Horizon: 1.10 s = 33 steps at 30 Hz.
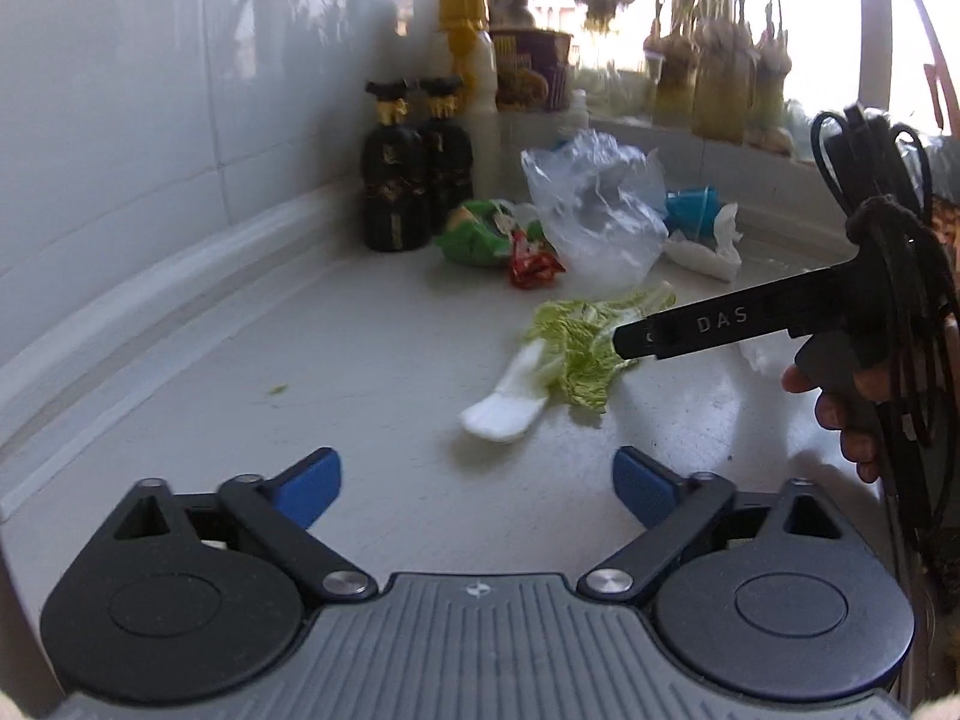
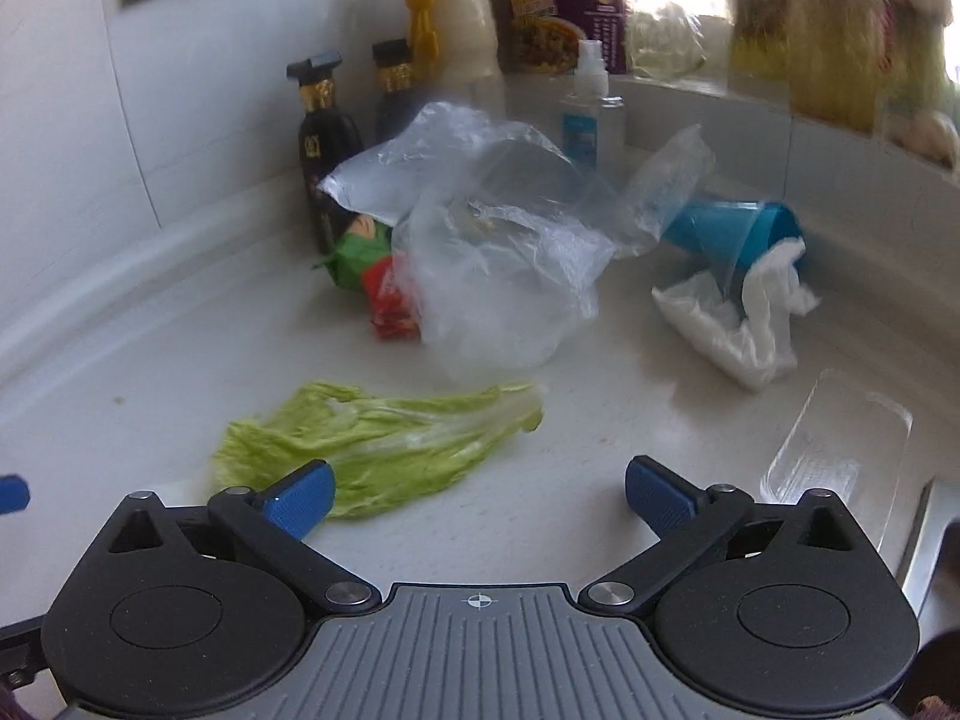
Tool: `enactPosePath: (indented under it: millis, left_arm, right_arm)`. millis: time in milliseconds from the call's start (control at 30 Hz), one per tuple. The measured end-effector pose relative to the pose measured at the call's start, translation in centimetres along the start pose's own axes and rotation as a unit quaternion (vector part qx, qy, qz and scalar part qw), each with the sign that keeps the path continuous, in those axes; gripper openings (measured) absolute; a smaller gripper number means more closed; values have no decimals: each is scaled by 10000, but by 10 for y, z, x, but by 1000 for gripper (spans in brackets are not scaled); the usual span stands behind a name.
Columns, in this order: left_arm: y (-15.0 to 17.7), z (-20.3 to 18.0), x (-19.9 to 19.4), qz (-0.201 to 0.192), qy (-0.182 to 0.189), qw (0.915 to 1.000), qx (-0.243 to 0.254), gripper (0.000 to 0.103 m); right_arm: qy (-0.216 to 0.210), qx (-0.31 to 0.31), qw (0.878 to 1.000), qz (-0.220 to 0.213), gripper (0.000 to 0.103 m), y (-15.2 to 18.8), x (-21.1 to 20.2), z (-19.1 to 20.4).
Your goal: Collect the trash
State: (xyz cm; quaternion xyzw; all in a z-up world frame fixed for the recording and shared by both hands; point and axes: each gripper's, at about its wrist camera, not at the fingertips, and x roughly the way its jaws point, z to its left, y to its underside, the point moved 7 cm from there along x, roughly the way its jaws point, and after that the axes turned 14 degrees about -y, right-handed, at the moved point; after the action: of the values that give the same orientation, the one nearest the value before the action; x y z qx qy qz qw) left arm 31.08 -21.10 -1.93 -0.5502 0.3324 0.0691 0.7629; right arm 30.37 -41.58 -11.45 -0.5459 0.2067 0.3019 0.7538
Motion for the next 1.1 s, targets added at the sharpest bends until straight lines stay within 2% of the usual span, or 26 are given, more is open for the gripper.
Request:
enactPosePath:
  millis: [133,167,267,300,400,467,533,567,667,733,767,800,867,900,967,1000,1067,1100]
  left_arm:
    - [0,-4,14,-83,66,9999,-5,89]
    - [3,-1,23,186,62,9995,-234,84]
    - [-3,5,26,199,240,9946,-990,89]
    - [-3,3,26,201,361,9950,-906,91]
    - [-3,1,22,201,378,9955,-846,92]
    - [-2,0,21,196,368,9958,-821,90]
    - [-2,-2,21,184,408,9960,-778,85]
    - [-2,-3,22,181,410,9962,-753,84]
    - [-2,-4,22,165,354,9970,-661,73]
    - [-2,-4,22,151,302,9974,-634,61]
    - [-2,-3,21,141,297,9975,-619,57]
    - [-2,-3,21,132,282,9977,-608,51]
    - [-2,-2,20,124,248,9980,-568,45]
    - [-2,-2,20,121,209,9982,-552,39]
    - [-1,-3,20,116,145,9985,-514,27]
    - [-1,-3,20,117,108,9987,-494,16]
    - [-1,-4,20,122,20,9988,-476,11]
    - [0,-4,19,127,-3,9987,-500,7]
  right_arm:
    - [106,-65,9999,71,103,-11,14,-3]
    - [236,-4,9996,124,103,-14,18,-5]
    - [448,105,9988,165,101,-22,29,-5]
    - [464,103,9987,187,100,-23,30,-5]
    - [349,114,9991,233,98,-25,30,-7]
    - [289,28,9993,214,92,-23,28,-4]
    - [159,-98,9997,169,76,-22,26,1]
    - [85,-128,9998,141,73,-21,25,3]
    - [-28,-254,9996,76,58,-17,21,8]
    - [-112,-316,9994,31,39,-15,18,9]
    - [-146,-307,9994,19,33,-13,16,11]
    - [-142,-303,9994,14,30,-12,15,10]
    - [-241,-268,9994,-11,22,-11,13,9]
    - [-318,-247,9992,-19,15,-11,12,9]
    - [-392,-197,9990,-39,11,-10,10,9]
    - [-417,-191,9989,-49,9,-9,9,9]
    - [-433,-234,9988,-70,0,-8,6,9]
    - [-455,-245,9986,-72,0,-8,5,9]
